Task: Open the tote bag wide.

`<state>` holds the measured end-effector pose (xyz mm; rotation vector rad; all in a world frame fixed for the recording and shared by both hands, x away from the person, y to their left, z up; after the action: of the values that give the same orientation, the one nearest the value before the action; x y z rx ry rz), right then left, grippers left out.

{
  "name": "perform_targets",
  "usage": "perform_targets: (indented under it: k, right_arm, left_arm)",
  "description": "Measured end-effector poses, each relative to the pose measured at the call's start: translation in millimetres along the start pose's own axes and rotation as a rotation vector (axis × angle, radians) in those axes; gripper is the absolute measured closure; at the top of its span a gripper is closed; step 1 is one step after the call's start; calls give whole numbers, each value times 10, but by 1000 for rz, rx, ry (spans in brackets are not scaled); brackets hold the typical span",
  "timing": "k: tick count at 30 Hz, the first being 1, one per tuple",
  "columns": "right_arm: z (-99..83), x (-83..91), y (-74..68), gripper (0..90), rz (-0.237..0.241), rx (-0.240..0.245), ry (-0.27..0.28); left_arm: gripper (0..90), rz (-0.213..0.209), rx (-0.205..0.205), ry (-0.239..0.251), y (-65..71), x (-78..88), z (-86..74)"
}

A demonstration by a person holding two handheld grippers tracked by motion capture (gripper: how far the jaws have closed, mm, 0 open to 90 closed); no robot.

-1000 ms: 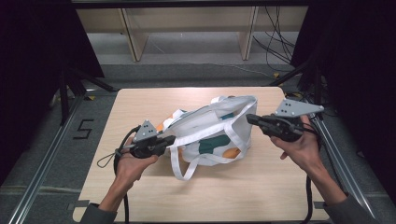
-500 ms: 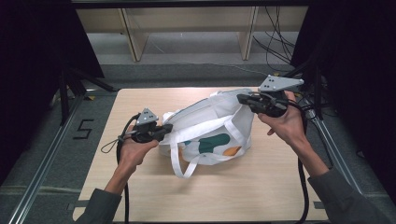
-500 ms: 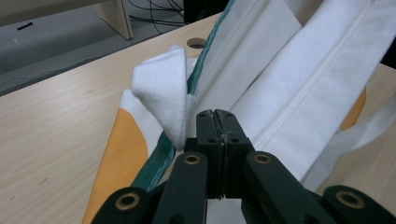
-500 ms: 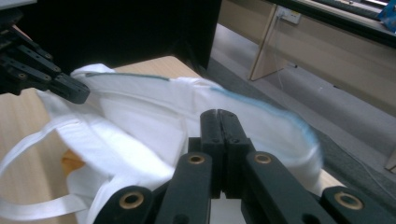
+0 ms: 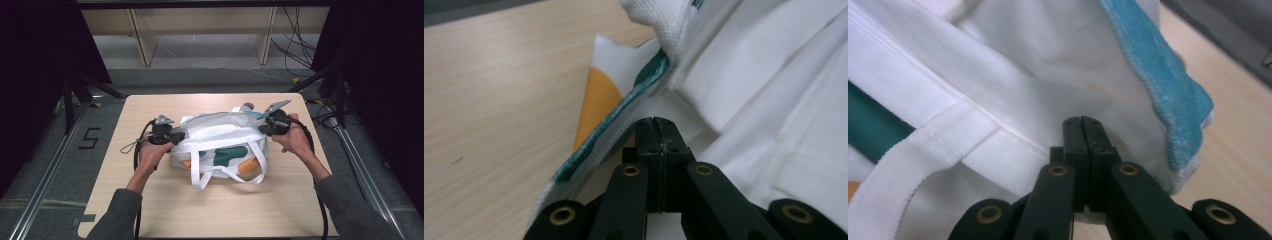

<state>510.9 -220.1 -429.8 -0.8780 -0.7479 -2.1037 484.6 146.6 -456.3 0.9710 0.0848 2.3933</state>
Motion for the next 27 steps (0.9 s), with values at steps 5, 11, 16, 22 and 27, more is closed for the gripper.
perform_targets:
  k: [5,11,16,22,27]
  right_arm:
    - [-141,-127,-2,900,30,-102,40]
    - [21,66,-7,900,7,-56,123]
    - [365,54,-64,900,18,-2,222]
    - [430,-217,-201,900,68,29,125]
    - [214,-64,-373,900,145,51,105]
  left_arm:
    - [894,-78,150,65,-164,-105,-93]
    - [892,-52,71,55,80,41,60]
    - [888,-81,-18,27,372,-8,247]
    - [891,-62,-3,-32,385,-258,304]
    - [892,-56,11,-48,347,-317,351]
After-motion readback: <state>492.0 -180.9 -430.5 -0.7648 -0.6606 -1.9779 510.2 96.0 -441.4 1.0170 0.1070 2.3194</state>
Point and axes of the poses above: each handheld gripper's, and its own axes: x roughly backward along the jaws, z roughly out of its top, y roughly to its right, the point moved 2 cm from there along -x, roughly forward along the jaws, and after that the axes turned 12 degrees about x, right-handed, at the moved point
